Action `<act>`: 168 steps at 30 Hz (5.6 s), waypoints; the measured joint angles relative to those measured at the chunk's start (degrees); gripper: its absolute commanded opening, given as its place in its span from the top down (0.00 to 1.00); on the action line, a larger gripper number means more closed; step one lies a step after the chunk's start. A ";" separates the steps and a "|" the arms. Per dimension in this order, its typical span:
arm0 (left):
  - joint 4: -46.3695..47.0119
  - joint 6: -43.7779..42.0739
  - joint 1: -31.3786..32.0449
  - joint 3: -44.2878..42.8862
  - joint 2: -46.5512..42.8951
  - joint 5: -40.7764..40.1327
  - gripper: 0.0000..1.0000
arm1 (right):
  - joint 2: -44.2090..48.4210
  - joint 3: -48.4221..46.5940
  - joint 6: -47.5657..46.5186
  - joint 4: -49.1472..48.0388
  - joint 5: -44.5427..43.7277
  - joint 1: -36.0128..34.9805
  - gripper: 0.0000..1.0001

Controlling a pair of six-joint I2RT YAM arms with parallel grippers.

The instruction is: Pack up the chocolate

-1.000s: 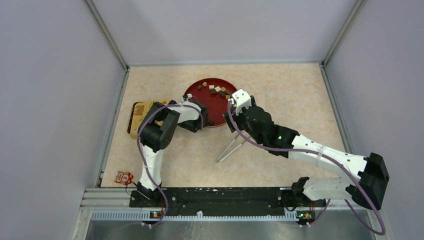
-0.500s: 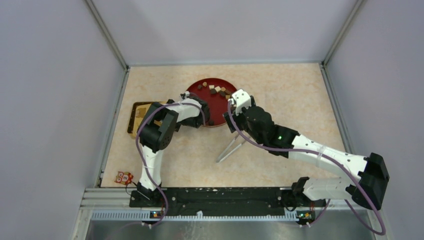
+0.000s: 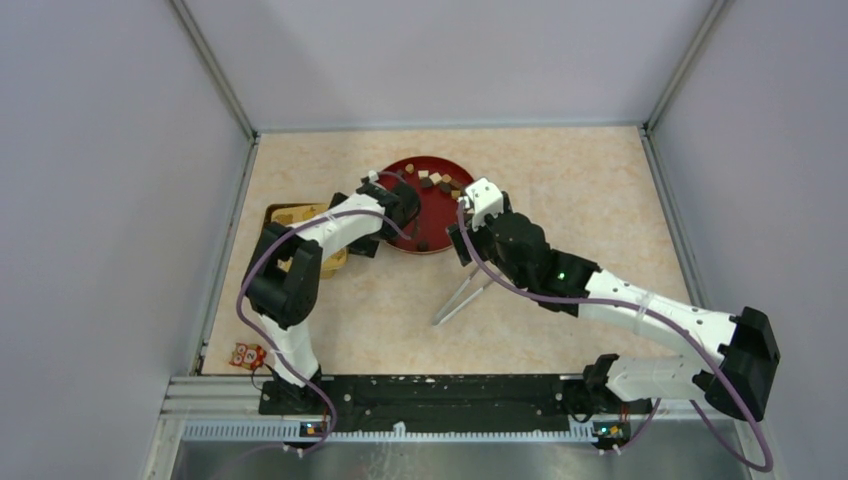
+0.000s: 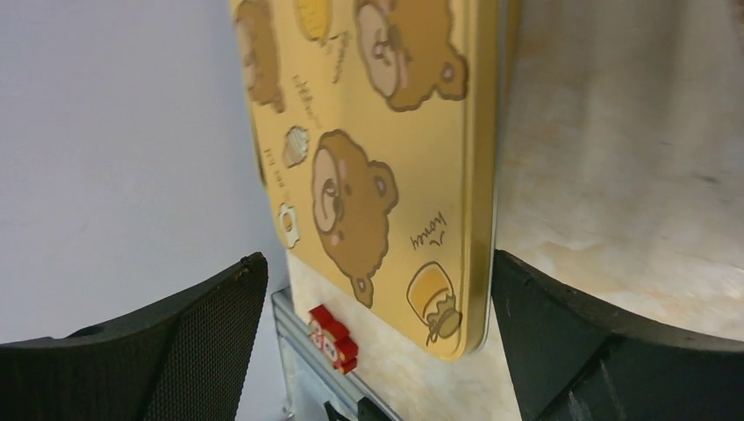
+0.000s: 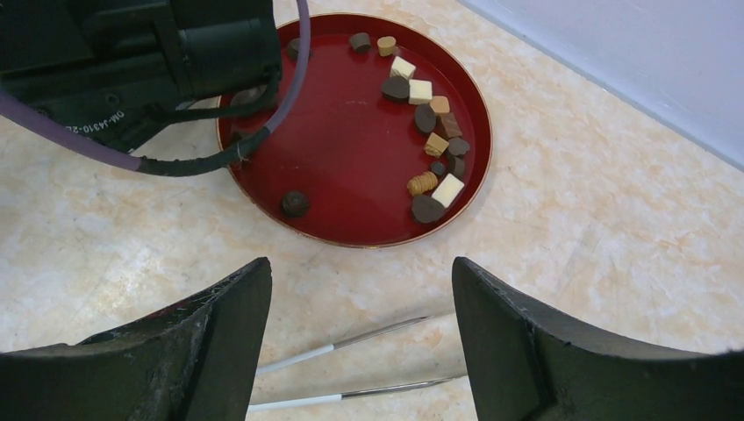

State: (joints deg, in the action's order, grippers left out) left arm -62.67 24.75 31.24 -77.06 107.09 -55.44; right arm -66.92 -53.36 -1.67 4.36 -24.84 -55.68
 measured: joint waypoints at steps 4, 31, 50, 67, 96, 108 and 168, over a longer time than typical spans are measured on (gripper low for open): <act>4.68 -4.42 0.00 0.09 -1.81 6.21 0.01 | 0.28 0.00 0.33 0.02 0.11 0.00 0.27; 20.26 -7.30 -24.50 1.46 -20.26 46.07 0.01 | -1.29 0.02 4.83 -0.22 3.96 0.07 0.27; 25.86 -1.27 -49.51 6.40 -20.55 66.01 0.01 | -30.84 -12.90 24.02 2.51 22.12 6.40 0.38; 26.21 -1.38 -52.22 6.40 -20.55 71.21 0.01 | -57.05 -39.71 26.18 13.40 16.92 15.85 0.84; 26.16 -1.70 -52.63 6.36 -16.83 69.53 0.01 | -56.78 -43.19 23.15 12.48 14.38 30.75 0.68; 26.05 -1.97 -52.63 6.36 -16.83 69.48 0.01 | -60.92 -46.93 22.69 13.33 16.63 32.87 0.72; 26.97 -9.70 -56.76 -2.75 1.64 75.47 0.01 | -34.82 -23.12 28.52 3.21 29.40 43.76 0.30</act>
State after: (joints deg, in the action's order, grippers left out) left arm -35.70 15.05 -25.52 -79.81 108.73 20.03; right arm -101.73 -76.49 26.85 7.57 4.56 -11.92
